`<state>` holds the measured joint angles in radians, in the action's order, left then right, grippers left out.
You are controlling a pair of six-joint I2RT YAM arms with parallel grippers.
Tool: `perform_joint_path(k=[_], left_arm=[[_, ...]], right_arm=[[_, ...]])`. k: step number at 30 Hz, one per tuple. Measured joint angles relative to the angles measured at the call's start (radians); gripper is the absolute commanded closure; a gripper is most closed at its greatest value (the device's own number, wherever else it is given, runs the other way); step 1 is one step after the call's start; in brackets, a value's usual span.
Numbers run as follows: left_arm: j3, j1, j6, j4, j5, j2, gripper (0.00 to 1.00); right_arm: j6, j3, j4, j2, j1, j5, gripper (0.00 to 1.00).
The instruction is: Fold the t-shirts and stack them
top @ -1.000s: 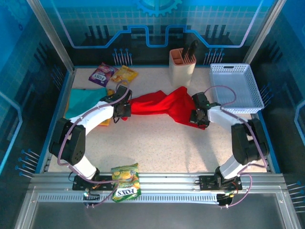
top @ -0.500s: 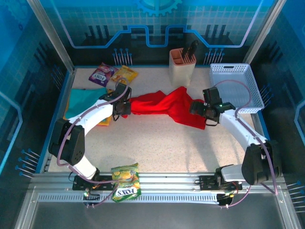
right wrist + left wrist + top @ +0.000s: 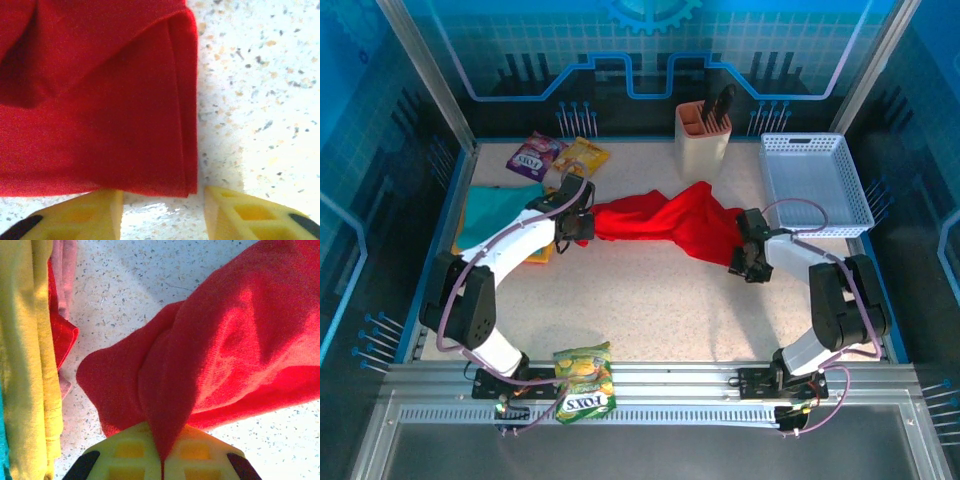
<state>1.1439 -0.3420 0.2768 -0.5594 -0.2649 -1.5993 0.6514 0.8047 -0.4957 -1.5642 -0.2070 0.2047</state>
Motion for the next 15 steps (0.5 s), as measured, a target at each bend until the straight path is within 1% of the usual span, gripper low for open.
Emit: perform_joint_path(k=[3, 4, 7, 10, 15], left_arm=[[0.000, 0.000, -0.007, -0.010, -0.001, 0.009, 0.99], [0.000, 0.000, -0.013, -0.012, -0.001, 0.011, 0.99], [0.004, 0.000, -0.024, -0.021, -0.008, 0.018, 0.99], [0.034, 0.000, -0.043, -0.055, -0.031, 0.018, 0.98], [0.091, 0.000, -0.081, -0.082, -0.066, 0.028, 0.97]], right_arm=[[0.002, 0.001, 0.016, 0.000, 0.011, -0.006, 0.95], [0.001, 0.001, 0.029, 0.002, 0.012, -0.008, 1.00], [-0.014, 0.008, 0.048, 0.046, 0.026, -0.023, 1.00], [-0.021, 0.024, 0.043, 0.163, 0.058, -0.035, 1.00], [-0.023, 0.129, 0.016, 0.354, 0.162, -0.111, 1.00]])
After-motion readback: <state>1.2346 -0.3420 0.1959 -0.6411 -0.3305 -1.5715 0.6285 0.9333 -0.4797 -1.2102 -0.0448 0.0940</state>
